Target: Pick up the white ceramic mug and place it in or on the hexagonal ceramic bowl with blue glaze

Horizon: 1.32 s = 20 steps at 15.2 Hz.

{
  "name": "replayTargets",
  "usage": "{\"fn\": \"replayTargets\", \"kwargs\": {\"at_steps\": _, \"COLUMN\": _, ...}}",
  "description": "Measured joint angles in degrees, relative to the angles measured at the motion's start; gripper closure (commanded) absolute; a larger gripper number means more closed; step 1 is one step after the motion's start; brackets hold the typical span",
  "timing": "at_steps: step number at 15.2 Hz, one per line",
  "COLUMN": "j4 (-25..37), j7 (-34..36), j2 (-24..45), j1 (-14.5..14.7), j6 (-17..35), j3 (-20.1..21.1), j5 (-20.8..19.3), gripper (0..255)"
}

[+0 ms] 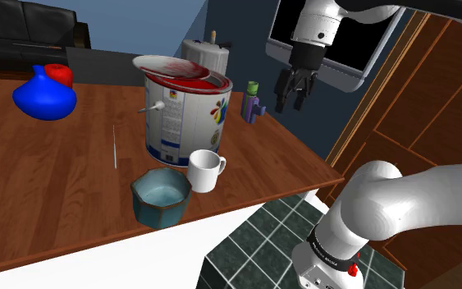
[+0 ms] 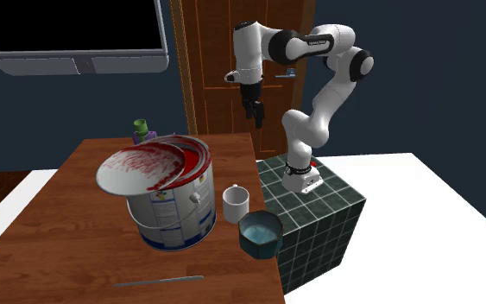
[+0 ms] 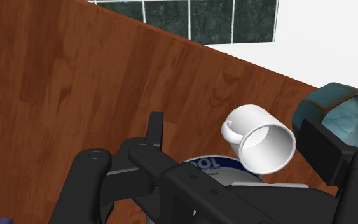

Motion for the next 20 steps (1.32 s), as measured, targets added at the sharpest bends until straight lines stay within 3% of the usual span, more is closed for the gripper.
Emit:
{"fn": "replayTargets", "kwargs": {"at_steps": 3, "j4": -1.34, "j7": 0.67, "j2": 0.69, "j1": 0.42, "j6": 2.36, "j3": 1.02, "j5": 0.67, "gripper": 0}}
{"fn": "replayTargets", "kwargs": {"at_steps": 8, "j4": -5.42, "j7": 2.74, "j2": 4.14, "j1": 1.99, "j6": 11.37, "j3": 4.60, "j5": 2.72, "gripper": 0}}
{"fn": "replayTargets", "kwargs": {"at_steps": 20, "j4": -4.92, "j7": 10.30, "j2": 22.77, "j1": 5.20, "j6": 33.52, "j3": 15.38, "j5": 5.37, "gripper": 0}}
